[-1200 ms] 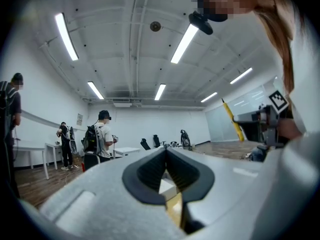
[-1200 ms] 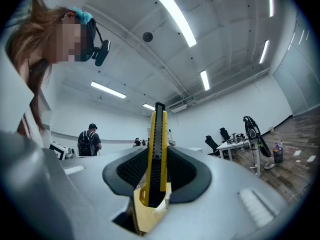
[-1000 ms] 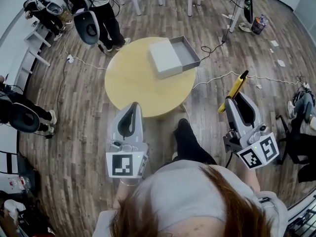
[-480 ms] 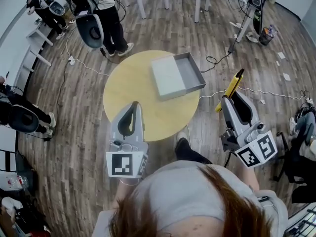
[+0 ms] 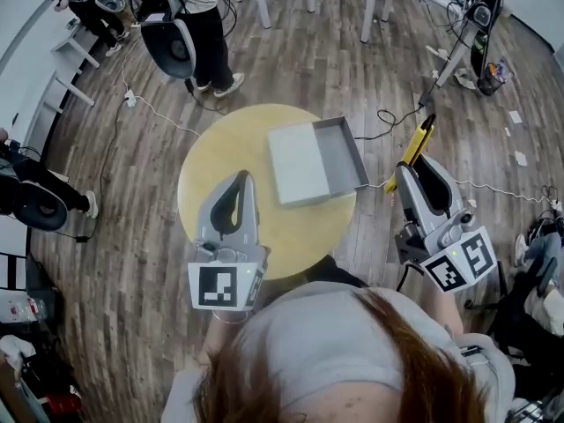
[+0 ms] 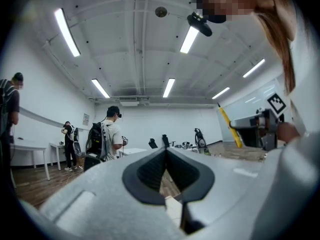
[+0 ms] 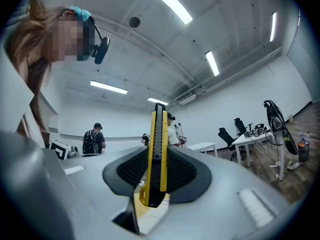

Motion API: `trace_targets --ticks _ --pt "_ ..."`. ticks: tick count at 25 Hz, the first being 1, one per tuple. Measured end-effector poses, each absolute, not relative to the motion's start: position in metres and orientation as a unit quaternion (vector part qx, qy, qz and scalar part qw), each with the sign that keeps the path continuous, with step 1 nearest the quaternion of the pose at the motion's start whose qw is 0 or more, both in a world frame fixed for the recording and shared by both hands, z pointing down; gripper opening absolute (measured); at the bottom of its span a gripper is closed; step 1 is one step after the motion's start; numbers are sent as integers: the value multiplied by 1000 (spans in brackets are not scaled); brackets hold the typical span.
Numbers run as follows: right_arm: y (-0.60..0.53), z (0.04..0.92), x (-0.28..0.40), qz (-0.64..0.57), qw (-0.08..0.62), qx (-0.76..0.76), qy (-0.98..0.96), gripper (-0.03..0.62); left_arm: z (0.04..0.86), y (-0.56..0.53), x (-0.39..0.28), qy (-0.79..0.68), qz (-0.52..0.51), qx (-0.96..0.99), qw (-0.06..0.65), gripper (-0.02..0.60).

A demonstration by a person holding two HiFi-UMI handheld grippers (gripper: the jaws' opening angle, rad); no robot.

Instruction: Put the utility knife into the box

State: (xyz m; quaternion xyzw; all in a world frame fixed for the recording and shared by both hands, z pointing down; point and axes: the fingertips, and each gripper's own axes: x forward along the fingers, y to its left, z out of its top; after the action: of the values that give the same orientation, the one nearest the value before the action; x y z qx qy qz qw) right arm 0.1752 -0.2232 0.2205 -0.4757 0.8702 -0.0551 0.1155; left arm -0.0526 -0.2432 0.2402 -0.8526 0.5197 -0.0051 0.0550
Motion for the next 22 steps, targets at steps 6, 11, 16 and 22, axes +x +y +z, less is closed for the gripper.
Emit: trace_targets --ticks 6,11,16,22 --pt "-271 232 175 -80 108 -455 880 120 242 -272 -52 537 -17 -842 56 -6" --pt "-294 243 159 -110 102 -449 881 120 254 -286 -70 545 -34 -837 42 -6" --pt "-309 253 142 -123 72 -465 874 120 258 -301 -83 534 -31 -844 32 -6" --pt "-322 281 132 -163 18 -478 863 120 261 -311 -91 526 -17 -850 26 -6"
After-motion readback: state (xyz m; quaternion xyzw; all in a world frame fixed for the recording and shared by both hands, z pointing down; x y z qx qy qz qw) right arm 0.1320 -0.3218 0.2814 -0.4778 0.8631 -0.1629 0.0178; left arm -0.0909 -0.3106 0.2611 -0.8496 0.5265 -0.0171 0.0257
